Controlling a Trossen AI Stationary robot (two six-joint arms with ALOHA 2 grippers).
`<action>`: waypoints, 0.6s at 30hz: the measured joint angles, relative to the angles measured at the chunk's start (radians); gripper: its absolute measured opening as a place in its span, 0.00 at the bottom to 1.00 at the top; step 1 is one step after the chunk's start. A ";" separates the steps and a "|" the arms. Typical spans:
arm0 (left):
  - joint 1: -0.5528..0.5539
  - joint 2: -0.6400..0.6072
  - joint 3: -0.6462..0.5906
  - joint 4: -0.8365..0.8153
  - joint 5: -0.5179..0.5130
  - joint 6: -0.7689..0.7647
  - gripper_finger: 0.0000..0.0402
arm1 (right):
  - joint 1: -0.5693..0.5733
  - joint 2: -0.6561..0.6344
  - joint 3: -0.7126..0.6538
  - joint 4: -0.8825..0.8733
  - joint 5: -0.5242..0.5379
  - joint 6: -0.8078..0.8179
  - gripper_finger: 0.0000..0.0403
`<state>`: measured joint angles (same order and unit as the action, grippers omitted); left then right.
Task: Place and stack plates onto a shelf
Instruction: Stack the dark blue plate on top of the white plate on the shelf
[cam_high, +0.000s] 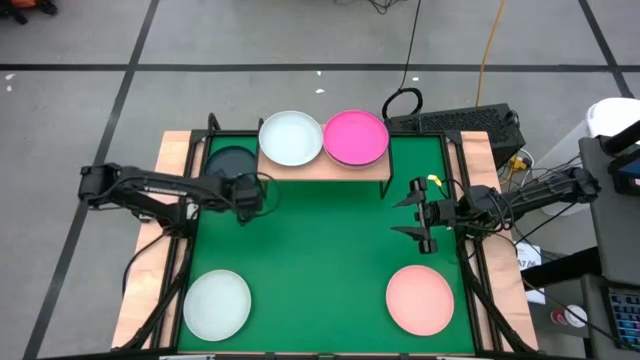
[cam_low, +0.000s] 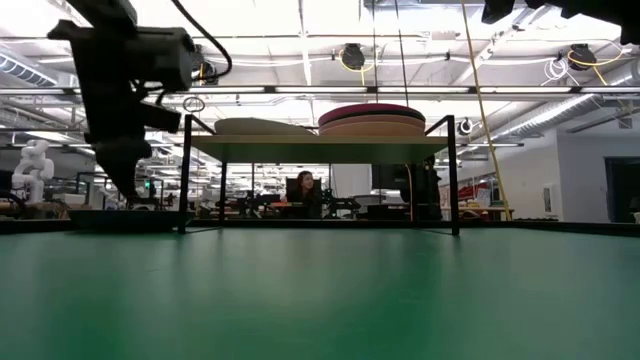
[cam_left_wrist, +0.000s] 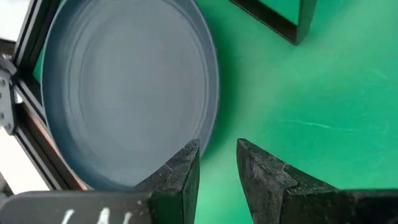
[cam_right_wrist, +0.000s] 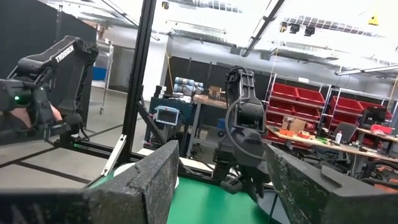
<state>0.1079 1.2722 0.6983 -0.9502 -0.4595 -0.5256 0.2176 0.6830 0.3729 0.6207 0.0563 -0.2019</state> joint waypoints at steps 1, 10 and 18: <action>0.005 0.009 0.000 0.007 0.000 0.023 0.28 | 0.000 0.000 0.000 0.000 0.000 0.003 0.55; 0.033 0.099 0.000 0.072 0.023 0.138 0.28 | 0.000 0.000 0.000 -0.004 0.000 0.012 0.55; 0.067 0.185 0.000 0.086 0.024 0.158 0.28 | 0.000 0.000 0.000 -0.006 0.000 0.018 0.55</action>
<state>0.1753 1.4575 0.6983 -0.8646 -0.4358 -0.3679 0.2177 0.6830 0.3729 0.6150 0.0559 -0.1837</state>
